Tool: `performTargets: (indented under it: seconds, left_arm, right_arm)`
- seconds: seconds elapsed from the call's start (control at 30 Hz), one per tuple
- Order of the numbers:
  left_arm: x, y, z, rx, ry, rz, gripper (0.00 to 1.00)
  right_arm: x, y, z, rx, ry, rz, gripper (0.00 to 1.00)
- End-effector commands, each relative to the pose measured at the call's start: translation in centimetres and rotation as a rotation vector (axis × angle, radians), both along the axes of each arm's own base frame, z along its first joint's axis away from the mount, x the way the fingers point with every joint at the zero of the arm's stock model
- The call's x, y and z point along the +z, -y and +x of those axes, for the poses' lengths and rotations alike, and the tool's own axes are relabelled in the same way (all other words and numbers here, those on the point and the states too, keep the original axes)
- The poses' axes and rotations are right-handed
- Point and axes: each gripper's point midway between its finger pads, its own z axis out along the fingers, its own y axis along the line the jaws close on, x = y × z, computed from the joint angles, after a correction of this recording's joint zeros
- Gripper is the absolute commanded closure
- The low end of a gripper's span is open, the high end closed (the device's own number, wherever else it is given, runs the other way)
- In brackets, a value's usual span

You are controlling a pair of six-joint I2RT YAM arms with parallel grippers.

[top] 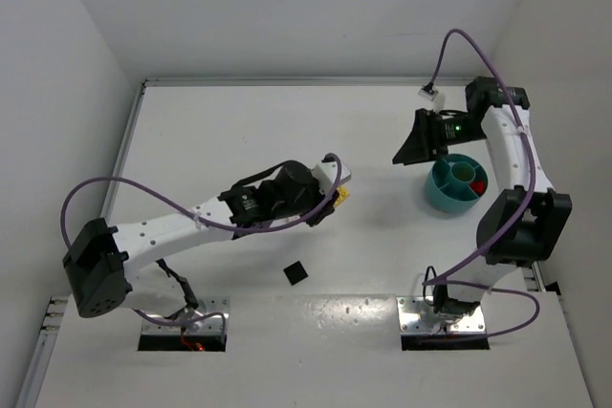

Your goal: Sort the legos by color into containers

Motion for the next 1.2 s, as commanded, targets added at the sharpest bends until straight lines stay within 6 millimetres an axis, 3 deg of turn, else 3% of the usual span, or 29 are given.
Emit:
performTargets:
  seconds: [0.0, 0.1, 0.23, 0.27, 0.53, 0.67, 0.8, 0.9, 0.97, 1.03, 1.17]
  left_arm:
    - [2.6, 2.8, -0.6, -0.104, 0.064, -0.066, 1.00]
    - [3.2, 4.3, -0.5, -0.136, 0.070, -0.079, 1.00]
    - [5.6, 6.3, -0.1, -0.172, 0.113, -0.126, 1.00]
    - [5.2, 7.0, -0.2, -0.183, 0.109, -0.123, 1.00]
    - [7.8, 8.9, -0.2, -0.198, 0.132, -0.172, 1.00]
    - [8.5, 9.8, -0.5, -0.218, 0.134, -0.186, 1.00]
    - [8.4, 10.1, -0.3, -0.218, 0.130, -0.180, 1.00]
    - [8.7, 10.7, -0.5, -0.227, 0.133, -0.186, 1.00]
    - [8.6, 11.0, -0.5, -0.225, 0.135, -0.181, 1.00]
    - [8.6, 10.8, -0.1, -0.199, 0.146, -0.174, 0.91]
    - [8.0, 10.4, 0.8, -0.149, 0.156, -0.144, 0.82]
  right_arm:
    - [2.7, -3.2, -0.9, 0.069, -0.021, 0.146, 0.32]
    - [2.9, -4.2, -1.1, 0.098, -0.028, 0.159, 0.32]
    - [2.9, -5.5, -2.5, 0.134, -0.053, 0.179, 0.33]
    - [2.9, -5.9, -2.7, 0.148, -0.054, 0.179, 0.34]
    - [0.5, -6.2, -5.2, 0.172, -0.133, 0.151, 0.35]
    - [0.9, -6.2, -5.2, 0.178, -0.105, 0.149, 0.38]
    - [1.1, -6.3, -5.4, 0.179, -0.104, 0.161, 0.49]
    - [1.4, -6.3, -5.5, 0.185, -0.085, 0.170, 0.67]
    - [1.6, -6.3, -5.6, 0.186, -0.076, 0.170, 0.84]
    - [1.8, -6.2, -6.1, 0.187, -0.058, 0.158, 0.99]
    - [2.6, -5.9, -6.7, 0.178, -0.011, 0.144, 1.00]
